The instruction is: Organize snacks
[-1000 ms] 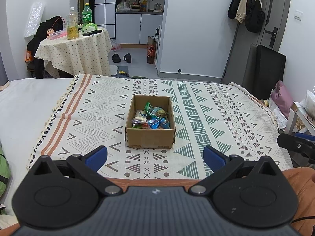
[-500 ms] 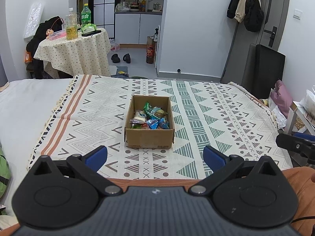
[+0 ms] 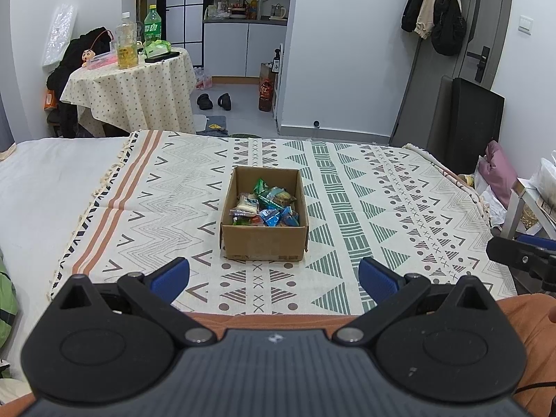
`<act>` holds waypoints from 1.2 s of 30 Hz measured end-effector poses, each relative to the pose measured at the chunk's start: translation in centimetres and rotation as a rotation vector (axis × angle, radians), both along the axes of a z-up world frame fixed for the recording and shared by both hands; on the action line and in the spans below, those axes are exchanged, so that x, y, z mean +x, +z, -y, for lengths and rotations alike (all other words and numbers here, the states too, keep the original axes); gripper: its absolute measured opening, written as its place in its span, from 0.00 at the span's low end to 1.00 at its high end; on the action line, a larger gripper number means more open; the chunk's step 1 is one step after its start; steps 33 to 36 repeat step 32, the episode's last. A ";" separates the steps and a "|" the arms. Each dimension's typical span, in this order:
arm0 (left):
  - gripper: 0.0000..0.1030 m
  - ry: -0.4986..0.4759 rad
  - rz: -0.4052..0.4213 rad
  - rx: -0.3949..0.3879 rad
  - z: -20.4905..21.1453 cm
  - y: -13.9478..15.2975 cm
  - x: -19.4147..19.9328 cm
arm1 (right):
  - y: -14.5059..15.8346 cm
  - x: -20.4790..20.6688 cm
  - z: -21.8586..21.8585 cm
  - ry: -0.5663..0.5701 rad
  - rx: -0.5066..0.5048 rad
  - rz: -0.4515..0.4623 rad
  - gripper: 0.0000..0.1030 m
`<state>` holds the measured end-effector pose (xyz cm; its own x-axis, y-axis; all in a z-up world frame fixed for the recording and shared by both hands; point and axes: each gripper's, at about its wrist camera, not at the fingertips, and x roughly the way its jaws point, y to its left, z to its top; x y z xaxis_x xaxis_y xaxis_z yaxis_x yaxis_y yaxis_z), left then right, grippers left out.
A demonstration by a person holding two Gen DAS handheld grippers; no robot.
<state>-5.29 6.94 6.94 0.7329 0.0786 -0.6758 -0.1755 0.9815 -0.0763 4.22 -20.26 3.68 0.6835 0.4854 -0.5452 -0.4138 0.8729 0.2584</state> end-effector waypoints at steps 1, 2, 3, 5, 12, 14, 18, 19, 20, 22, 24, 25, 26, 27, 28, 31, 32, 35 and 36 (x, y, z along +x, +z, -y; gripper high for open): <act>1.00 0.000 0.000 0.000 0.0 0.0 0.0 | 0.0 0.0 0.0 0.000 0.000 0.000 1.00; 1.00 0.000 0.000 0.000 0.0 0.0 0.0 | 0.0 0.0 0.0 0.000 0.000 0.000 1.00; 1.00 0.000 -0.001 -0.001 0.0 0.0 0.0 | 0.0 0.0 0.0 0.000 0.000 0.000 1.00; 1.00 0.000 -0.001 -0.001 0.0 0.0 0.0 | 0.0 0.0 0.0 -0.001 0.000 0.000 1.00; 1.00 -0.001 -0.002 0.001 0.1 -0.1 0.0 | -0.1 -0.1 0.0 -0.001 0.001 -0.003 1.00; 1.00 -0.001 -0.002 0.000 0.1 0.0 0.0 | -0.2 -0.2 -0.1 -0.001 0.000 -0.005 1.00; 1.00 -0.001 -0.003 0.001 0.2 -0.1 -0.1 | -0.4 -0.3 -0.1 -0.001 0.000 -0.007 1.00; 1.00 -0.001 -0.002 0.000 0.2 -0.2 -0.1 | -0.4 -0.3 -0.1 -0.001 0.000 -0.006 1.00; 1.00 -0.002 -0.002 0.000 0.2 -0.2 -0.1 | -0.4 -0.2 0.0 0.000 0.001 -0.006 1.00; 1.00 -0.005 -0.002 0.000 0.3 -0.3 -0.2 | -0.4 -0.3 0.0 0.000 0.000 -0.007 1.00; 1.00 -0.005 0.000 -0.001 0.3 -0.3 -0.2 | -0.4 -0.2 0.0 0.000 0.000 -0.007 1.00; 1.00 -0.007 -0.001 -0.002 0.3 -0.4 -0.2 | -0.4 -0.3 0.0 0.000 0.000 -0.007 1.00; 1.00 -0.009 0.000 -0.001 0.3 -0.4 -0.3 | -0.4 -0.2 0.0 -0.001 0.001 -0.007 1.00; 1.00 -0.010 0.002 -0.001 0.3 -0.4 -0.3 | -0.4 -0.2 0.0 -0.001 0.001 -0.007 1.00; 1.00 -0.010 0.003 -0.001 0.4 -0.4 -0.4 | -0.4 -0.2 0.0 -0.001 0.001 -0.007 1.00; 1.00 -0.020 0.003 0.001 0.4 -0.3 -0.4 | -0.3 -0.1 0.0 -0.001 0.001 -0.009 1.00; 1.00 -0.021 -0.001 0.001 0.3 -0.2 -0.2 | -0.3 -0.1 0.0 -0.001 0.000 -0.009 1.00; 1.00 -0.021 -0.001 0.001 0.3 -0.2 -0.2 | -0.3 -0.1 0.0 -0.001 0.000 -0.009 1.00; 1.00 -0.021 -0.001 0.001 0.3 -0.2 -0.2 | -0.3 -0.1 0.0 -0.001 0.000 -0.009 1.00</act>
